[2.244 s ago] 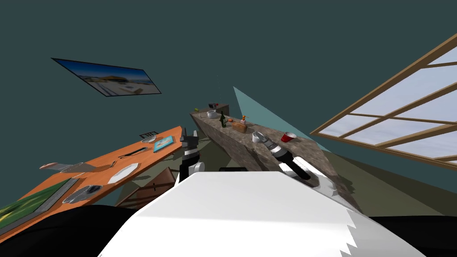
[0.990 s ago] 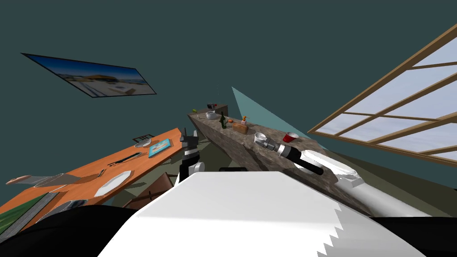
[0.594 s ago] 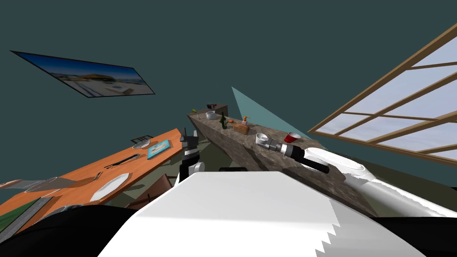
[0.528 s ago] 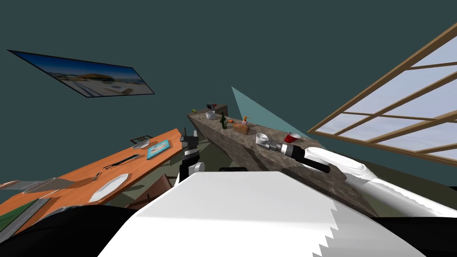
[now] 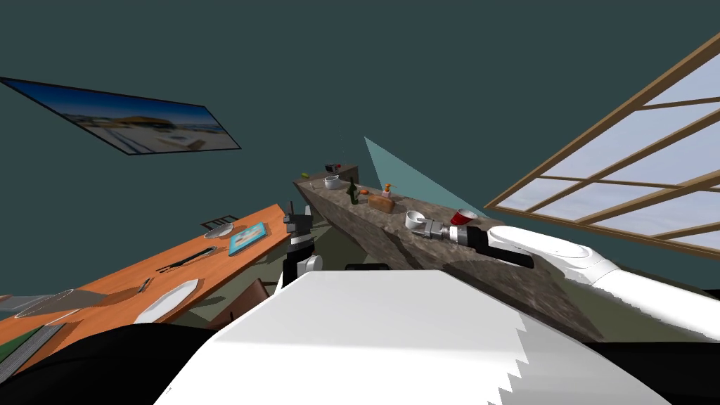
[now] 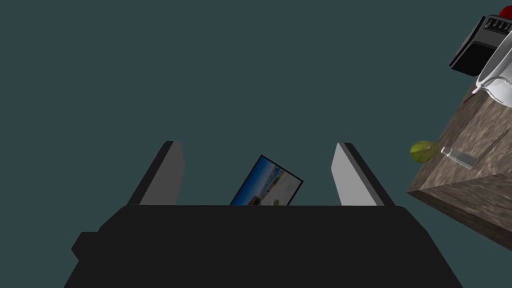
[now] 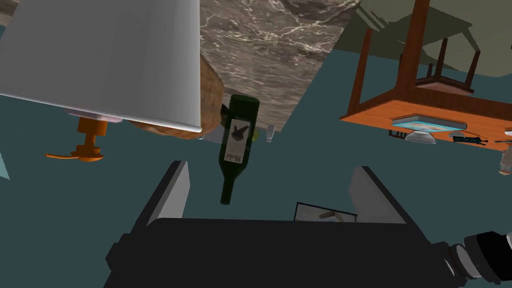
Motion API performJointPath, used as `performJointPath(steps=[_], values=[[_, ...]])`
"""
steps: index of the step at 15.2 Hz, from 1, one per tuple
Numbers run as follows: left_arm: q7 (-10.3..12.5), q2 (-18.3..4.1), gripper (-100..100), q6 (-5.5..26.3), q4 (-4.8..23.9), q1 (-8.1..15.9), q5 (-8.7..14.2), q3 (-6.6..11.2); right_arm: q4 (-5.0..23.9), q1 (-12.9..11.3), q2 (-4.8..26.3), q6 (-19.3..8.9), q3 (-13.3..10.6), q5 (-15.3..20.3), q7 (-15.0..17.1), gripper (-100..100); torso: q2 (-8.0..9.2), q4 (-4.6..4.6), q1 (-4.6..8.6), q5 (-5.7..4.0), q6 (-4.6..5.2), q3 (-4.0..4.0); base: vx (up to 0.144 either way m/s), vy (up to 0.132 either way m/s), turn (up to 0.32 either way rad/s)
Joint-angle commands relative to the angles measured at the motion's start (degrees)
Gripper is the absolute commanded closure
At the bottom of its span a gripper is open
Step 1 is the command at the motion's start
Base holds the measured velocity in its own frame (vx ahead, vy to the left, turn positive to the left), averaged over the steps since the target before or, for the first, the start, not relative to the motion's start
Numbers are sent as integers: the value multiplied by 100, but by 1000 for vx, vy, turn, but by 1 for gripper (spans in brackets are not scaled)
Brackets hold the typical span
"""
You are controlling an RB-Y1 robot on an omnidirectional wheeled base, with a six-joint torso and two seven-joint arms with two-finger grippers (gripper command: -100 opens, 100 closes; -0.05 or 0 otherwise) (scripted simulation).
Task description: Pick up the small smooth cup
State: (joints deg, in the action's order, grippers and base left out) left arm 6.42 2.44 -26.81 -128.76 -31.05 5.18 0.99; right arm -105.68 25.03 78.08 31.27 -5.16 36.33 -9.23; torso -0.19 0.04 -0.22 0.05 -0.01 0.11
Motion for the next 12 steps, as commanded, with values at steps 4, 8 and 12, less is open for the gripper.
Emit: performJointPath(steps=[4,8,12], values=[[0,0,0,0,0,0,0,0,241,4,644,102,-135,434,-221,-100,-6,2,-9,2,0,4,53,72,-23],[0,0,0,0,0,0,0,0,412,30,1163,190,-257,780,-388,-100,-6,2,-8,3,-1,4,51,72,7],[0,0,0,0,0,0,0,0,562,67,1694,278,-386,1101,-540,-100,-9,2,-13,3,-1,6,60,83,-18]])
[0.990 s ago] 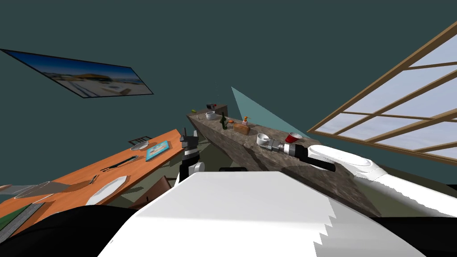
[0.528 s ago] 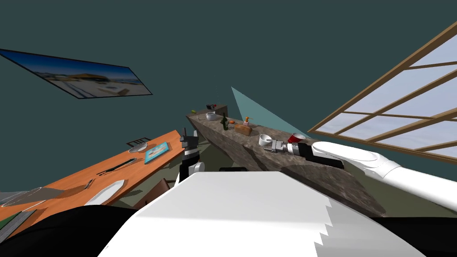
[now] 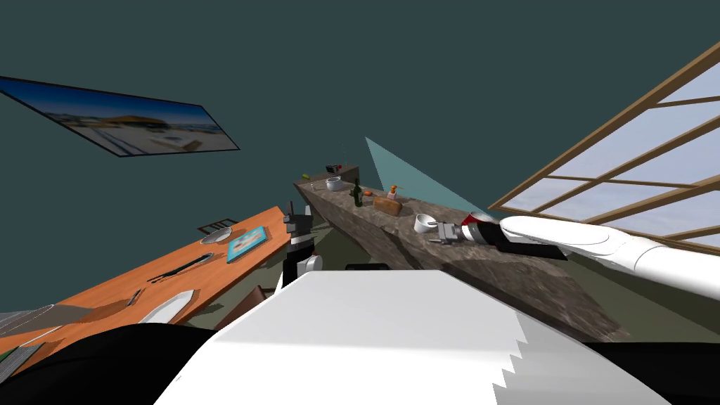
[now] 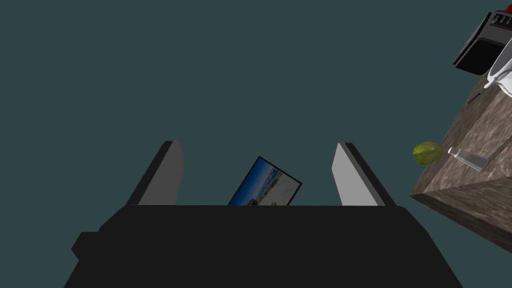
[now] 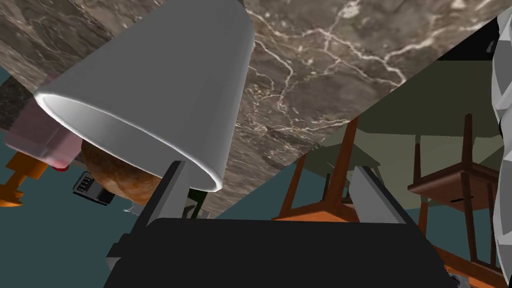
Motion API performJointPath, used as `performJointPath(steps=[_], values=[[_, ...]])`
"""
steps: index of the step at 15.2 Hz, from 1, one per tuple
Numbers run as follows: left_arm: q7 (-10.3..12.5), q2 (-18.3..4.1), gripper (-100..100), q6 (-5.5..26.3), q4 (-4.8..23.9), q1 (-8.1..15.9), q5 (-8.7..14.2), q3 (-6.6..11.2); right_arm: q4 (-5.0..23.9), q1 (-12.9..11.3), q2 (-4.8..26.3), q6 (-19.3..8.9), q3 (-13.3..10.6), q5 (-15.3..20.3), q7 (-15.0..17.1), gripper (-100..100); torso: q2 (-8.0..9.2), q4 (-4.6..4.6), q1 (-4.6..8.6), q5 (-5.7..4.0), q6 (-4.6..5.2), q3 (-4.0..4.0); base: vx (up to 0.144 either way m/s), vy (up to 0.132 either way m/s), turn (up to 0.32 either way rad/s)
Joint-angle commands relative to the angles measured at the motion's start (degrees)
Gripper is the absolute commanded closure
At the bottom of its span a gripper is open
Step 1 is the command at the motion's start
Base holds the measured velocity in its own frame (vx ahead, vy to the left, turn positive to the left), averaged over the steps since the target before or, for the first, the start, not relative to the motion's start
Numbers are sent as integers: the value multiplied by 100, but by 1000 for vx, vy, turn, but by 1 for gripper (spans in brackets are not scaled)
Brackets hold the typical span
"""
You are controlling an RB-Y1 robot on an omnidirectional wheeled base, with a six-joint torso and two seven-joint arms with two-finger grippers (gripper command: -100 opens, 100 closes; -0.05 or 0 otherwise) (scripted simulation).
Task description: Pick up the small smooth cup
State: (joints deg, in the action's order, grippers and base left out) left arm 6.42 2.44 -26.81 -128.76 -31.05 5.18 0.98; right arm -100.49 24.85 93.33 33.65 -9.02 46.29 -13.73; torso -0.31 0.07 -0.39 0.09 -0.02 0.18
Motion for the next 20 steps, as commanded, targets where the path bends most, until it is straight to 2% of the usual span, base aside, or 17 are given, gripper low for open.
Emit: performJointPath(steps=[1,2,5,6,7,8,9,12,18,19,20], values=[[0,0,0,0,0,0,0,0,43,85,282,40,0,105,-90,-100,0,0,0,0,0,0,64,89,-10],[0,0,0,0,0,0,0,0,110,106,411,83,-64,253,-160,-100,0,0,0,1,1,0,55,76,-30],[0,0,0,0,0,0,0,0,170,127,719,124,-127,393,-225,-100,5,-1,7,0,2,-2,46,65,-1],[0,0,0,0,0,0,0,1,224,149,907,163,-188,522,-285,-100,8,-2,12,-1,2,-5,42,60,5],[0,0,0,0,0,0,0,0,224,149,912,163,-188,522,-285,-100,9,-2,11,-2,0,-5,45,65,26],[0,0,0,0,0,0,0,0,273,171,1086,200,-246,640,-339,-100,8,-2,11,-2,0,-4,52,74,-6],[0,0,0,0,0,0,0,0,273,171,1086,200,-246,640,-339,-100,7,-2,9,-2,2,-4,54,75,-10],[0,0,0,0,0,0,0,0,352,212,1376,264,-349,840,-431,-100,7,-1,9,-2,1,-4,48,67,-9],[0,-1,0,0,0,0,0,1,436,264,1697,340,-475,1067,-534,-100,18,-4,25,-5,3,-10,29,41,-6],[0,-1,0,0,0,0,0,1,406,257,1638,319,-444,964,-497,-100,20,-5,27,-6,3,-11,11,15,-16],[0,-1,0,0,0,1,0,1,471,336,1491,189,-533,1024,-602,-100,22,-5,30,-8,3,-13,7,13,55]])
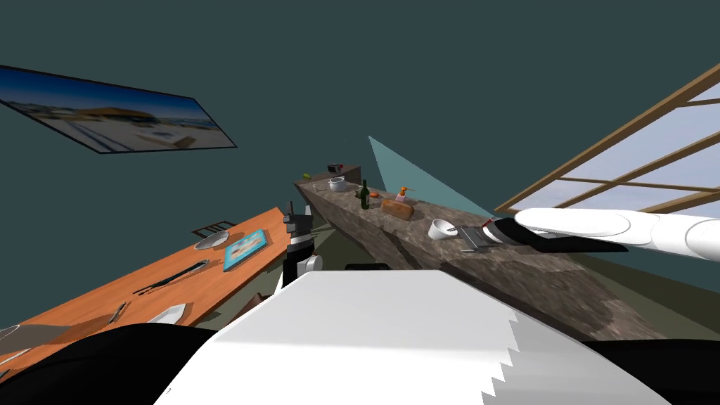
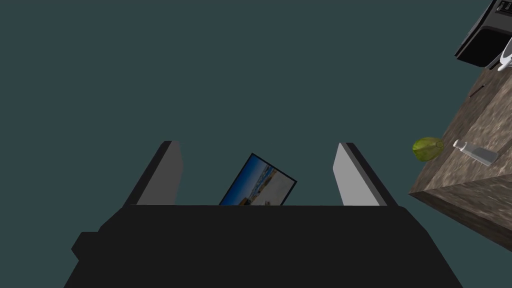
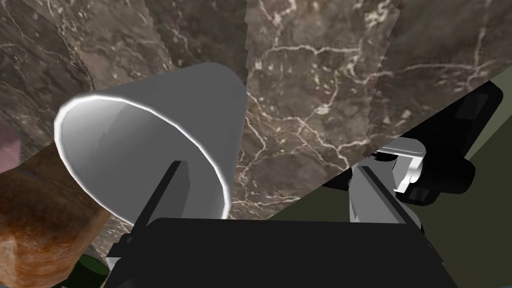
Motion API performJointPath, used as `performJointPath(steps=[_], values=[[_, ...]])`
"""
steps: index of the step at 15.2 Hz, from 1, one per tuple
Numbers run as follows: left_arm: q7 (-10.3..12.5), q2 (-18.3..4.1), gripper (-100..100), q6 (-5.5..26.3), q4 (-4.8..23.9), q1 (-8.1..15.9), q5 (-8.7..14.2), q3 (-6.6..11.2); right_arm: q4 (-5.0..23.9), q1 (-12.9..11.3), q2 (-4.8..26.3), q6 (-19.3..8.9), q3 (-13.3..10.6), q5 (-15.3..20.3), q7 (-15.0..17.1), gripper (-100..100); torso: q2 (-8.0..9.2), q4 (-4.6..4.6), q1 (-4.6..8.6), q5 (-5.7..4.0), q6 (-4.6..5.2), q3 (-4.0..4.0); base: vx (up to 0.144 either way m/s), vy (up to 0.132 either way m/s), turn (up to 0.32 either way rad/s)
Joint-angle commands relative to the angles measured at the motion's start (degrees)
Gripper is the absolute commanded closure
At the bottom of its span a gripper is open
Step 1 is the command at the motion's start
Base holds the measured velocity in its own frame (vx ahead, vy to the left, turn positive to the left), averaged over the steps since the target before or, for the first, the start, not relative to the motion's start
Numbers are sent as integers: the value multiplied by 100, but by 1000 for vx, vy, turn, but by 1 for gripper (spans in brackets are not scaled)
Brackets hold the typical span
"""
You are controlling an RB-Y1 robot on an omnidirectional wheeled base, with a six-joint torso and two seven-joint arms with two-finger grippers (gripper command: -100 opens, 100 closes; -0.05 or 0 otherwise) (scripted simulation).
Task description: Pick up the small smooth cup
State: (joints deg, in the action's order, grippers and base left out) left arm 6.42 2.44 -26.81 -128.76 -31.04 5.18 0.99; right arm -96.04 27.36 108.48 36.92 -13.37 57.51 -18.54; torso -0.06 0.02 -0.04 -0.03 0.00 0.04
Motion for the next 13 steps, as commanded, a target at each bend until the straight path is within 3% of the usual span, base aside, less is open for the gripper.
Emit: performJointPath(steps=[1,3,4,5,9,12,13], values=[[0,0,0,0,0,0,0,0,39,98,-60,-160,-115,-83,-135,-100,0,0,0,0,0,0,8,16,83],[0,0,0,0,0,0,0,0,92,147,-203,-249,-181,-22,-192,-100,3,-1,4,1,1,-2,2,5,44],[0,0,0,0,0,0,0,0,76,79,-151,-129,-121,2,-108,-100,4,-1,6,-1,1,-2,1,5,22],[0,0,0,0,0,0,0,0,86,80,-173,-144,-132,15,-121,100,4,-2,6,1,1,-3,0,0,0],[0,0,0,0,0,0,0,0,100,41,-148,-176,-86,15,-126,100,30,12,23,-31,30,-9,-2,-2,10],[0,0,0,0,0,-1,0,1,-39,23,155,-27,-16,-174,-49,100,33,9,26,-30,35,-11,6,4,-82],[0,0,0,0,0,-1,0,1,-29,60,103,-107,-55,-151,-80,100,36,8,28,-29,36,-14,-4,-6,-38]])
